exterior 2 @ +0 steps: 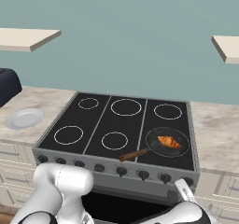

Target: Pick the croissant and place it on the pan. Then turn on the stove to warm the croissant.

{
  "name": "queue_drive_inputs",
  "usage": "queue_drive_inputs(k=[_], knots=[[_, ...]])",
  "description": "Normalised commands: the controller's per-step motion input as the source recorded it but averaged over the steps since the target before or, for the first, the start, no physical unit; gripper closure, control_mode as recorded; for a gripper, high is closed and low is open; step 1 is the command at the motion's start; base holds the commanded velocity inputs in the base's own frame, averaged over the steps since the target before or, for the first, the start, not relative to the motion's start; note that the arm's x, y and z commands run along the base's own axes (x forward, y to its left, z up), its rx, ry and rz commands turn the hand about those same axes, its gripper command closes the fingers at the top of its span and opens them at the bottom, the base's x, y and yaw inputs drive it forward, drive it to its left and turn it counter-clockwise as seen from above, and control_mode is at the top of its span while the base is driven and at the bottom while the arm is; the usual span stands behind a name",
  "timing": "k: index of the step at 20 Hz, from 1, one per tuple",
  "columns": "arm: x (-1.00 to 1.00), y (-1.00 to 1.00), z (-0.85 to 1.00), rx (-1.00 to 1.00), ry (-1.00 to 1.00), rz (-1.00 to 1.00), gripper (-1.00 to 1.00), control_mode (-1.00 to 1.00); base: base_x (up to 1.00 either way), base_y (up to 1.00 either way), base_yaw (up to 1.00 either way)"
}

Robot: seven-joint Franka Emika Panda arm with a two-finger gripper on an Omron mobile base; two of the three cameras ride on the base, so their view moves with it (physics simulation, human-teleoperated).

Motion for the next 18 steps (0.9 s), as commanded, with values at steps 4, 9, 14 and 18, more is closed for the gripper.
queue_drive_inputs(k=[4, 9, 14, 18], knots=[[0.00, 0.04, -0.18, -0.21, -0.09, 0.00, -1.00, -1.00, 0.00, 0.00, 0.00], [0.00, 0.22, -0.21, -0.18, -0.13, 0.00, -1.00, -1.00, 0.00, 0.00, 0.00], [0.00, 0.22, -0.20, -0.27, -0.20, 0.00, -1.00, -1.00, 0.00, 0.00, 0.00], [0.00, 0.13, -0.16, -0.33, -0.21, 0.00, -1.00, -1.00, 0.00, 0.00, 0.00]])
